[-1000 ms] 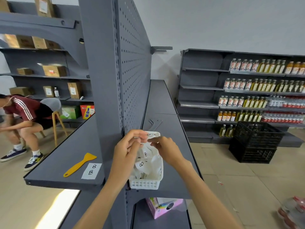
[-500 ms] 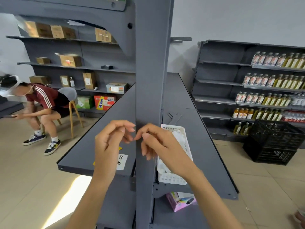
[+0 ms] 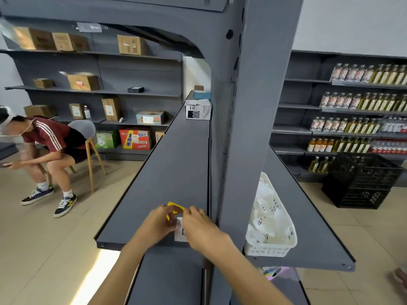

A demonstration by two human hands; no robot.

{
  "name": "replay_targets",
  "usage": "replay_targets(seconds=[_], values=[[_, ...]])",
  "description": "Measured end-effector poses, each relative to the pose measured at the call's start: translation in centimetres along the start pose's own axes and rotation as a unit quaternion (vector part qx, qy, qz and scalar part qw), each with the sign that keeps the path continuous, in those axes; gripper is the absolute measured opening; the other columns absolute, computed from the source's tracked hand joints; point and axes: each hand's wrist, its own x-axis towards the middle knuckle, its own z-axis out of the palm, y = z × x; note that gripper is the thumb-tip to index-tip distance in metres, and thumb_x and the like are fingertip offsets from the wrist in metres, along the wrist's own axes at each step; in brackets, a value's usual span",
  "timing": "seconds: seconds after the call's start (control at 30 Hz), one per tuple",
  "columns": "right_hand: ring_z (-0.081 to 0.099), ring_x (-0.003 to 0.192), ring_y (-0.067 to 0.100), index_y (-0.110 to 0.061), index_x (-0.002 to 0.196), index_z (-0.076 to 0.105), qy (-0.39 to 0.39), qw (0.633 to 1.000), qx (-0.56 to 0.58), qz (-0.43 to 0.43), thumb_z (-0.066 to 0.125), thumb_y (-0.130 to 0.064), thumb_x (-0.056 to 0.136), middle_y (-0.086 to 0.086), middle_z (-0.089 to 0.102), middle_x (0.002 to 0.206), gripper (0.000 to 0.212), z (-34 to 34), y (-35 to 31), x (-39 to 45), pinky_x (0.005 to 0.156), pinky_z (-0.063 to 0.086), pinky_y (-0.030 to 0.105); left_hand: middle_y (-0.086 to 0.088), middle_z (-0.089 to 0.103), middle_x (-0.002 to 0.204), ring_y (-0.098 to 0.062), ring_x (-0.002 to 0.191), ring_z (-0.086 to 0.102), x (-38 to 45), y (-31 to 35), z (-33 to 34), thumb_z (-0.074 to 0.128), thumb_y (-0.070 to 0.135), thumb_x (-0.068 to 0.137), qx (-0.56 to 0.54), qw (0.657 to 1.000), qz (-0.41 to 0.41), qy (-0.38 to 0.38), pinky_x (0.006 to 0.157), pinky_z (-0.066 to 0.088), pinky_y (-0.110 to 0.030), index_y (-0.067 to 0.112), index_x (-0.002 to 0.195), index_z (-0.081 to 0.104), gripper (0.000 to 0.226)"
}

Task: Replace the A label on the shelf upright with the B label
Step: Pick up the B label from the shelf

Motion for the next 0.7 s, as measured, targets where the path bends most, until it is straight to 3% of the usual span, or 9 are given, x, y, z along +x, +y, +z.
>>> replay_targets(seconds=[0.1,0.2,0.3,0.37,0.47,0.57,0.7], values=[[0.039,0.134,0.036,0.002,0.141,0.038,0.002,0.998,-0.011,0.065,0.070,-0.010,0.090,0.019,0.040,0.142,0.061,-0.4,-0.2,3.2,0.103,0.040,0.043,0.003,0.059,0.080,-0.004,0.065,0.053,1.4,-0.7,0.1,0.087,0.024,0.068,-0.002,0.998,-0.029,-0.054,0.066,0.043,-0.016,0.019,0.109,0.067,0.046],[0.040,0.136,0.036,0.001,0.143,0.037,-0.002,0.995,-0.016,0.101,0.076,-0.017,0.086,0.019,0.040,0.145,0.071,-0.3,-0.2,4.8,0.106,0.039,0.042,0.004,0.060,0.085,-0.014,0.078,0.057,2.6,-0.4,-0.2,0.090,0.027,0.063,0.006,0.996,-0.042,-0.081,0.075,0.049,-0.029,0.021,0.104,0.062,0.049],[0.039,0.136,0.036,0.000,0.144,0.038,0.000,0.991,-0.008,0.131,0.068,-0.014,0.091,0.020,0.039,0.146,0.062,0.0,0.0,5.6,0.106,0.039,0.044,0.013,0.055,0.079,-0.009,0.073,0.054,3.1,-0.4,-0.2,0.090,0.025,0.063,0.012,0.993,-0.048,-0.106,0.061,0.043,-0.020,0.025,0.096,0.055,0.048],[0.039,0.135,0.036,-0.001,0.143,0.041,-0.003,0.990,-0.014,0.137,0.064,-0.015,0.093,0.020,0.039,0.145,0.056,0.1,0.1,5.8,0.105,0.041,0.046,0.009,0.056,0.083,-0.011,0.073,0.052,3.3,-0.7,-0.1,0.090,0.022,0.063,0.013,0.992,-0.056,-0.115,0.058,0.040,-0.019,0.021,0.097,0.055,0.049],[0.038,0.135,0.036,-0.004,0.142,0.043,0.002,0.990,-0.013,0.141,0.063,-0.014,0.094,0.019,0.039,0.145,0.054,0.1,0.1,6.0,0.105,0.041,0.046,-0.001,0.055,0.103,-0.017,0.086,0.052,3.7,-0.9,0.2,0.089,0.022,0.063,0.024,0.991,-0.062,-0.119,0.067,0.042,-0.023,0.018,0.102,0.054,0.053],[0.038,0.137,0.037,-0.005,0.144,0.037,0.010,0.990,-0.004,0.140,0.061,-0.011,0.094,0.019,0.039,0.147,0.056,0.2,0.1,6.2,0.106,0.038,0.046,0.000,0.046,0.105,-0.016,0.086,0.048,3.7,-0.9,0.5,0.088,0.023,0.065,0.044,0.990,-0.053,-0.120,0.065,0.039,-0.021,0.021,0.099,0.049,0.052],[0.038,0.136,0.036,-0.007,0.141,0.046,-0.003,0.990,-0.016,0.138,0.061,-0.014,0.095,0.018,0.041,0.146,0.049,0.0,0.1,6.0,0.106,0.038,0.045,0.001,0.043,0.108,-0.019,0.090,0.050,3.8,-0.9,0.8,0.088,0.024,0.065,0.044,0.990,-0.067,-0.113,0.084,0.050,-0.033,0.022,0.103,0.045,0.057]])
